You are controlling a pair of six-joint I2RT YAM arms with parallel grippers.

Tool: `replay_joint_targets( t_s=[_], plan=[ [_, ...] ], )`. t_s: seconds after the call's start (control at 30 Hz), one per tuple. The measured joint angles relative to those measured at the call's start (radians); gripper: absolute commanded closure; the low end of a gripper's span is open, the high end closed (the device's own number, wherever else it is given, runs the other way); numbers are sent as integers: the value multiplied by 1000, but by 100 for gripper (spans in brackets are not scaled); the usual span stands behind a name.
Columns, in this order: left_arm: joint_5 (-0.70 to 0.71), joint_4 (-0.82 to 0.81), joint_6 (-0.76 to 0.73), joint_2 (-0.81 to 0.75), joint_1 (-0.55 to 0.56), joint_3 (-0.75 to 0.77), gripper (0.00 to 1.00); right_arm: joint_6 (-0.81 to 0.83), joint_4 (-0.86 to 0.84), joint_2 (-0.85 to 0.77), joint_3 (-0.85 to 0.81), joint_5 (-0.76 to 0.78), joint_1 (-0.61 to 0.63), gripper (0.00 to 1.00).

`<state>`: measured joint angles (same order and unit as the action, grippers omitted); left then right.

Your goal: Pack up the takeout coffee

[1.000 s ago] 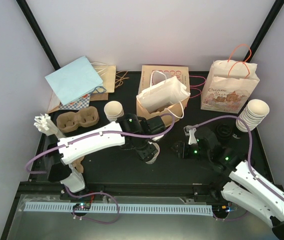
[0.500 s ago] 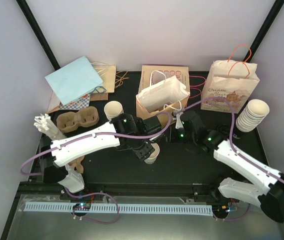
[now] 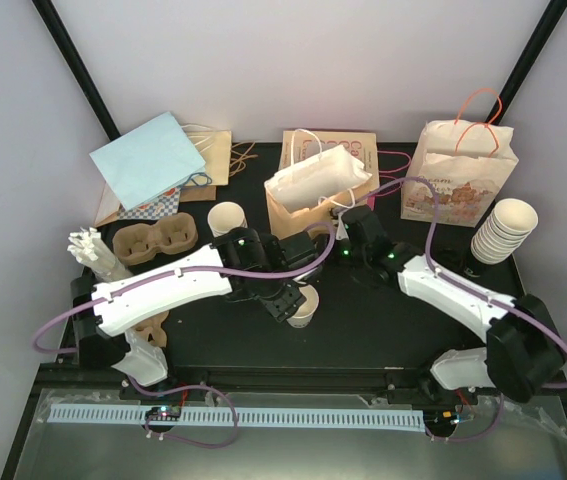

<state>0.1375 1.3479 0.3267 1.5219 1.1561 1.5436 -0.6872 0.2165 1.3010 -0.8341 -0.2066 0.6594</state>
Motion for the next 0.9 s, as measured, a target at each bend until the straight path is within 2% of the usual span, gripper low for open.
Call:
replay_joint_targets(
  t_s=[0.3,0.57,0.73,0.9],
  plan=[
    [1,7,0,-24,0,-23,33,21,-61,206,-125,6,-8,60],
    [1,5,0,-24,0,-34,33,24,-83,301,-219,6,-19,59],
    [1,5,0,-24,0,-34,33,26,-87,321,-235,4,-24,59],
    [0,4,-1,-23,0,-34,33,46,-65,273,-222,11,-27,59]
  ],
)
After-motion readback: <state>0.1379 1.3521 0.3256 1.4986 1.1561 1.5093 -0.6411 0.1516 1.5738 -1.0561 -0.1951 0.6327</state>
